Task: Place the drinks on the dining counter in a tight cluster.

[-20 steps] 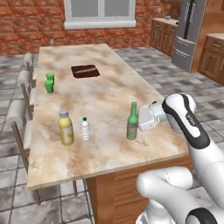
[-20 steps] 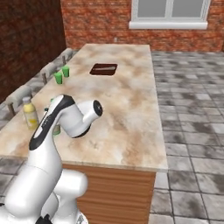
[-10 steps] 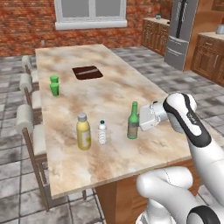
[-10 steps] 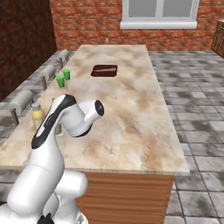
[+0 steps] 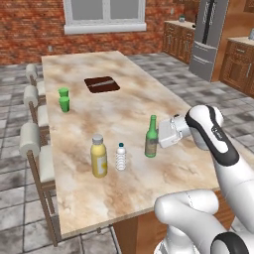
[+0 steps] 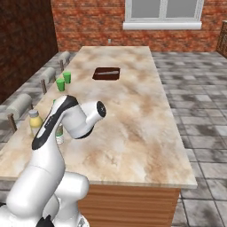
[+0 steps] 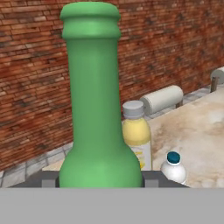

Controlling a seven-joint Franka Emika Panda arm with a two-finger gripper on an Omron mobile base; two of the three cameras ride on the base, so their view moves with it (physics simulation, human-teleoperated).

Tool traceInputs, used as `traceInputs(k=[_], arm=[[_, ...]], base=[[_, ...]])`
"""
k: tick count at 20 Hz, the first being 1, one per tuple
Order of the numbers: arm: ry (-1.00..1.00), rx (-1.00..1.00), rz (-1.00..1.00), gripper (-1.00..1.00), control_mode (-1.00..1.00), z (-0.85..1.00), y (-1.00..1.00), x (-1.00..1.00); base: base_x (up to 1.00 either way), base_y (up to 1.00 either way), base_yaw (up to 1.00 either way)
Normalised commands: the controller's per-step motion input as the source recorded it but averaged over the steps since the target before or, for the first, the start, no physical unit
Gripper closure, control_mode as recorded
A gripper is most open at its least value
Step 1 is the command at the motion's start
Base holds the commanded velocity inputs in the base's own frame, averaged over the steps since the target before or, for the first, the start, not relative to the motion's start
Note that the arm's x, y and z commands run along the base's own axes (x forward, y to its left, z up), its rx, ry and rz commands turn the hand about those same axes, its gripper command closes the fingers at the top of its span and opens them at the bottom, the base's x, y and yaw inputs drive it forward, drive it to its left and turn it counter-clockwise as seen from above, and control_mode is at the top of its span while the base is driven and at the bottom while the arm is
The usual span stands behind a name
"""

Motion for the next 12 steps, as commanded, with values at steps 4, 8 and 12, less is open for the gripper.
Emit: traceInputs(k=[4, 8, 12], arm=[[0.00, 0.00, 0.00, 1.00, 1.00, 0.00, 0.00, 0.00], [0.00, 0.00, 0.00, 1.00, 1.00, 0.00, 0.00, 0.00], [0.00, 0.00, 0.00, 1.00, -1.00, 0.00, 0.00, 0.00]], base=[[0.00, 0.00, 0.00], [0.00, 0.00, 0.00], [0.00, 0.00, 0.00]])
